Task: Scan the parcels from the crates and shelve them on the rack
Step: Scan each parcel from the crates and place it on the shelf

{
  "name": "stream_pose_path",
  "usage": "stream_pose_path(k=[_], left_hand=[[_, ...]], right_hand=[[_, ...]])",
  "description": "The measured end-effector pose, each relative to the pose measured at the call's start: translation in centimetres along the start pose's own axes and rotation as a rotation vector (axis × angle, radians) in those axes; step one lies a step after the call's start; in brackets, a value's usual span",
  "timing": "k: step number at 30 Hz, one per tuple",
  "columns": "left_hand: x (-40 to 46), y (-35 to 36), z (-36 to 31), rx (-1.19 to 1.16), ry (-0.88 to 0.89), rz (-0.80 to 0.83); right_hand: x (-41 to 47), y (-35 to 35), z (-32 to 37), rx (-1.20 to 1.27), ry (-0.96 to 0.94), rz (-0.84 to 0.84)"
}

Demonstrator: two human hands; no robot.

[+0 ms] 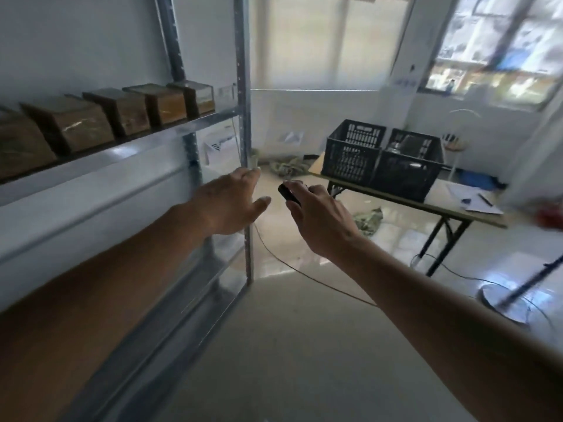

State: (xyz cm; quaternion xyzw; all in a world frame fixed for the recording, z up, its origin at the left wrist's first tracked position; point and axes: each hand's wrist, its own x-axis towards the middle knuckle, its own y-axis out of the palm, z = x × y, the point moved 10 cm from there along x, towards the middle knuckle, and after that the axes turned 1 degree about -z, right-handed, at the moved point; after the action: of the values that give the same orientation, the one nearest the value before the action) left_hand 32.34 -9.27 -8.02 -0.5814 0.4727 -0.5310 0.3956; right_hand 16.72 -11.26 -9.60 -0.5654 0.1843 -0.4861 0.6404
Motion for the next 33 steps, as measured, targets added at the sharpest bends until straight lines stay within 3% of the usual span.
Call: stream_pose_path(k=[16, 24, 33], left_hand=[[28.0, 4.6, -13.3, -0.107, 0.463, 0.008], [40.2, 9.9, -21.3, -0.133, 0.517, 0.001], [54.5, 16.9, -30.6, -0.173, 0.462, 0.058]], right_hand=[[12.6, -5.3, -21.9, -0.08, 0.331, -0.166], [18.1, -6.9, -35.7, -0.084, 0.419, -0.209], [24.7, -7.1, -53.2, -0.045, 0.451, -0.163]])
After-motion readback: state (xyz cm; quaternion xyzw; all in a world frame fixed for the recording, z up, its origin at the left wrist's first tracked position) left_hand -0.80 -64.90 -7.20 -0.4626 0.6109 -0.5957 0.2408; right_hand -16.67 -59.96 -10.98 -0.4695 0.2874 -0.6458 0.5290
